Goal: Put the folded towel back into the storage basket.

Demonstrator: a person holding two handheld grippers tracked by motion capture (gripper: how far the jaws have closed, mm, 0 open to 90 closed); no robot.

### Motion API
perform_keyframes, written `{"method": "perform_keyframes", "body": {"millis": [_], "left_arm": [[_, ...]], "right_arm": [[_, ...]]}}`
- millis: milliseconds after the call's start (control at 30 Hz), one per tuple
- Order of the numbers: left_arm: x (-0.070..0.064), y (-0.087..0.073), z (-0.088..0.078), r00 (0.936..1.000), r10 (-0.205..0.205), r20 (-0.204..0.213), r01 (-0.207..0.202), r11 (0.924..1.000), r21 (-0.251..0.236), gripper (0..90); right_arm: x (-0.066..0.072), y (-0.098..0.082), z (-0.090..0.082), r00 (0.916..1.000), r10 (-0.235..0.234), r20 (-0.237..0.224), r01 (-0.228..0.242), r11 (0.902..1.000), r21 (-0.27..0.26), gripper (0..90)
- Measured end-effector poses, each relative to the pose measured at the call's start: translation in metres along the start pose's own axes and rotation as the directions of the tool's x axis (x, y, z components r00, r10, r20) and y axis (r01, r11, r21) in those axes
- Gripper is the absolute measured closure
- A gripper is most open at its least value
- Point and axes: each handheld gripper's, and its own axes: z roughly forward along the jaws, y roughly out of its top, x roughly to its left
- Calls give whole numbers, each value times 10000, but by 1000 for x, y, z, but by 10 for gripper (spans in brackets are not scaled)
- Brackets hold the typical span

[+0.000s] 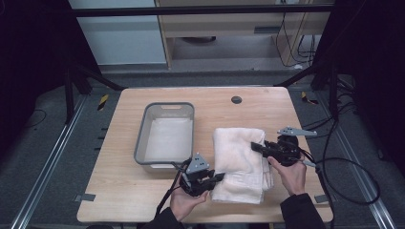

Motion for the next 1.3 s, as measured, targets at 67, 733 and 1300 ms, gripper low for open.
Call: {"method": "perform_keyframes", "body": {"millis": [67, 733, 1300], "left_arm": [[0, 2, -3, 10000, -20, -51, 19, 9999, -122, 766], [8, 22, -29, 9992, 94, -379, -128, 9960, -889, 766], [26, 39, -54, 9976, 10, -691, -118, 9875, -1570, 766]], "right_arm": [[3, 5, -1, 9999, -145, 45, 146, 9998, -107, 651], [23, 40, -1, 9976, -696, -17, 693, 9953, -676, 652], [45, 77, 6, 9935, -1137, 110, 1142, 9884, -1005, 652]]}}
